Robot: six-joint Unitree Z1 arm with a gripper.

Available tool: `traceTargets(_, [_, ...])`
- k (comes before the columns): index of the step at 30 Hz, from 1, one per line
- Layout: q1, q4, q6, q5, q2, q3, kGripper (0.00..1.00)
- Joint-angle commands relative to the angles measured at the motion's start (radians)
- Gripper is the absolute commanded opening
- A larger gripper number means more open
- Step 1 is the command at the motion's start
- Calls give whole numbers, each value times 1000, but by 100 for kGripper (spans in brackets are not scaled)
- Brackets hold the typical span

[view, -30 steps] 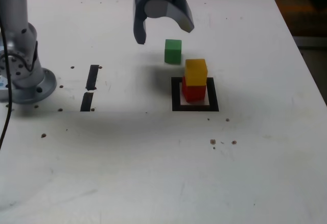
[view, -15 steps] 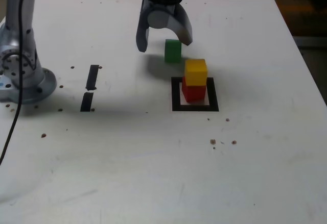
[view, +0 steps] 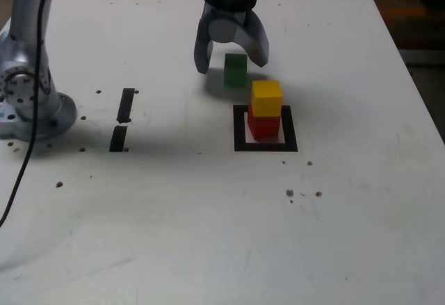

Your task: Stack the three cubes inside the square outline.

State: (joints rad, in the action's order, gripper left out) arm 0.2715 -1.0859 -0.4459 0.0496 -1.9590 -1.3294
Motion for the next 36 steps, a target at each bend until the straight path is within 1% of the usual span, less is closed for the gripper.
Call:
traceTargets(1, [4, 6, -4, -3, -6, -2, 95])
traceTargets(10, [9, 30, -7, -5, -25, 1, 89])
traceTargets(15, [11, 43, -8, -9, -40, -1, 82])
traceTargets(19, [12, 51, -8, -13, -51, -1, 69])
traceTargets(26, [12, 85, -8, -10, -55, 0, 34])
traceTargets(29, [12, 89, -9, -6, -51, 0, 24])
traceTargets(31, [12, 83, -8, -5, -45, 0, 20])
traceTargets(36, [12, 41, 10, -1, -5, 1, 19])
